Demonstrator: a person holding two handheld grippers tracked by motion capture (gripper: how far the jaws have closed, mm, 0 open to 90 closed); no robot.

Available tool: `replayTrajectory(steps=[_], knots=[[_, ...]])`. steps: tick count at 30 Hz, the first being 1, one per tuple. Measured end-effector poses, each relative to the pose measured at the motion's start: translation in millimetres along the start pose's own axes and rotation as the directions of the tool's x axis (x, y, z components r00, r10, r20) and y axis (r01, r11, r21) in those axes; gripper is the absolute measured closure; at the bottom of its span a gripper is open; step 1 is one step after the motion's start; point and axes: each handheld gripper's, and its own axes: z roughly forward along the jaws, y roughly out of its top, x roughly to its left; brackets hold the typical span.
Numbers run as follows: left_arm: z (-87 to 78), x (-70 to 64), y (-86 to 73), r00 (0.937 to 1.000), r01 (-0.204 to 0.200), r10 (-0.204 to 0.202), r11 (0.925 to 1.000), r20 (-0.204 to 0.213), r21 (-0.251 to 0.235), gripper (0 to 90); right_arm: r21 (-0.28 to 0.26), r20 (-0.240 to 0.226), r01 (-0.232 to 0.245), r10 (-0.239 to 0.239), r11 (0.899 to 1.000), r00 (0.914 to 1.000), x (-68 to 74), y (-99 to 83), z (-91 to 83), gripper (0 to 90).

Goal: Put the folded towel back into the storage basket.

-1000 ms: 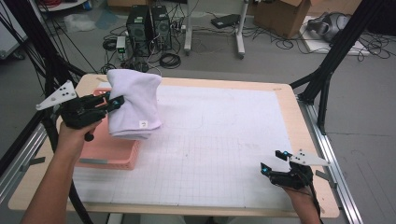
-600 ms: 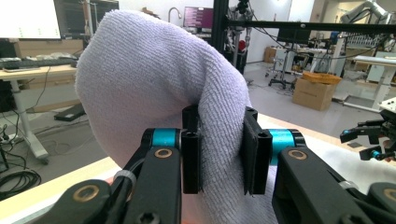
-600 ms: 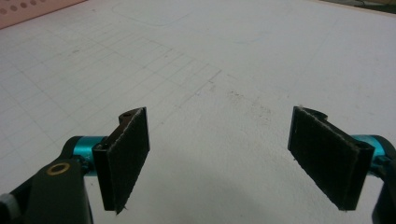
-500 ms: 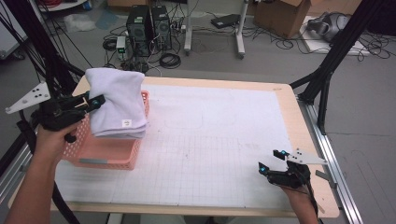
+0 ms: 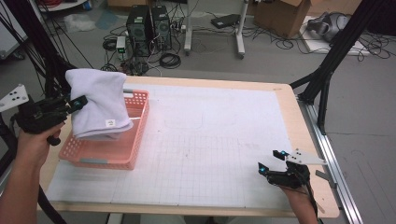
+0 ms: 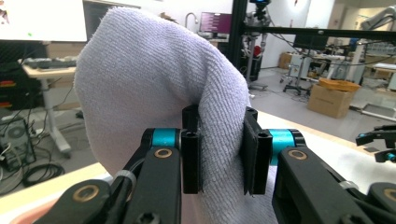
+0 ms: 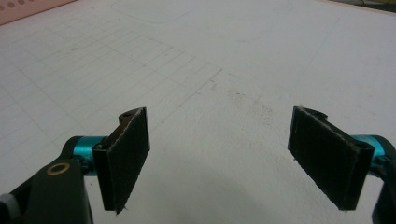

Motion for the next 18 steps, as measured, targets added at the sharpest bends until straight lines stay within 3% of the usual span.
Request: replayTrajectory(steps=[3, 8, 18], knots=[[-4.1, 3.5, -5.5, 0.9999, 0.015, -0.015, 0.9999, -0.008, -0.002, 73.0, 0.008, 0.000, 0.007, -0.007, 1.000, 1.0000, 0.4, -0.5, 2.5, 19.4], [-14.8, 11.3, -15.1, 0.9996, 0.023, -0.022, 0.9991, -0.017, 0.035, 73.0, 0.021, -0.002, 0.008, -0.008, 1.000, 1.0000, 0.8, -1.5, 4.8, 19.4], [-18.9, 16.4, -30.6, 0.9993, 0.038, -0.038, 0.9981, -0.001, 0.048, 72.9, 0.026, 0.004, 0.017, -0.017, 1.000, 0.9998, 2.0, -0.1, 5.7, 19.4]])
